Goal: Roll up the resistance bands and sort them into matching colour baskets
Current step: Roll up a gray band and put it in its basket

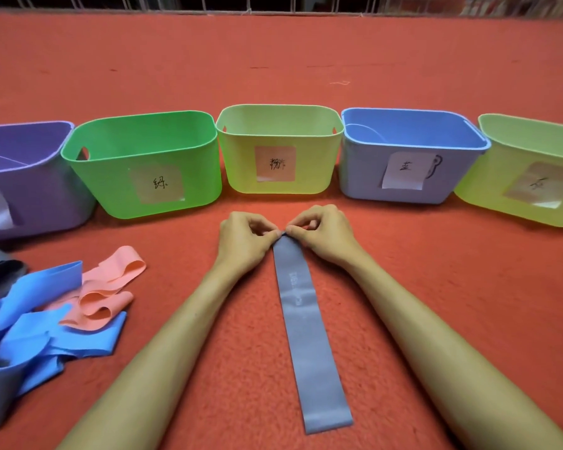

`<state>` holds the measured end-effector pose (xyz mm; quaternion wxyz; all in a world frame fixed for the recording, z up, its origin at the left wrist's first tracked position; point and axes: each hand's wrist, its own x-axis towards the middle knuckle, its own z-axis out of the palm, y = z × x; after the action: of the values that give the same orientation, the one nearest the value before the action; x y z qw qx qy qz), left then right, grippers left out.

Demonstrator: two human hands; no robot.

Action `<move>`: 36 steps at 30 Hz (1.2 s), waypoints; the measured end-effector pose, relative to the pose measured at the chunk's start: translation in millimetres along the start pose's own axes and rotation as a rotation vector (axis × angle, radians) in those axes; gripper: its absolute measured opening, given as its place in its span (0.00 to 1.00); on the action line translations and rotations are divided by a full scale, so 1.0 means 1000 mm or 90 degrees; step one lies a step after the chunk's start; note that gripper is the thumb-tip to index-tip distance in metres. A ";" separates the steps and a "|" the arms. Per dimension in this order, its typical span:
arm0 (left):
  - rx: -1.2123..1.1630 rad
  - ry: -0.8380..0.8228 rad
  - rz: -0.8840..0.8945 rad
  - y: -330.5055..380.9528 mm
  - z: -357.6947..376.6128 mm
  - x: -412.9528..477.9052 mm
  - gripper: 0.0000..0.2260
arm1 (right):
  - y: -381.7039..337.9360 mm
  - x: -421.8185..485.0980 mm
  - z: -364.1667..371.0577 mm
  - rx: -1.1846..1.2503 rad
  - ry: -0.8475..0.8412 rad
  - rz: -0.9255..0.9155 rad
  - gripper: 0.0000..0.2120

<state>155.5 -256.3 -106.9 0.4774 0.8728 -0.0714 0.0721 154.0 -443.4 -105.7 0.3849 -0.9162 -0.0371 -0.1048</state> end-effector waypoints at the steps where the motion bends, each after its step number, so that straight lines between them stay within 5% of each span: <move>1: 0.003 0.002 -0.004 0.000 0.000 0.000 0.02 | 0.001 0.001 0.001 0.004 0.001 0.003 0.04; 18: -0.042 -0.022 -0.047 -0.002 -0.001 0.005 0.05 | 0.003 0.002 0.006 -0.013 -0.010 0.026 0.05; 36: -0.035 -0.115 -0.019 -0.003 -0.006 0.005 0.04 | 0.007 -0.001 -0.007 0.142 -0.097 -0.015 0.04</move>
<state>160.3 -249.8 -105.5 0.4941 0.8631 -0.1032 -0.0159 152.6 -452.8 -106.0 0.4791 -0.8726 -0.0885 -0.0345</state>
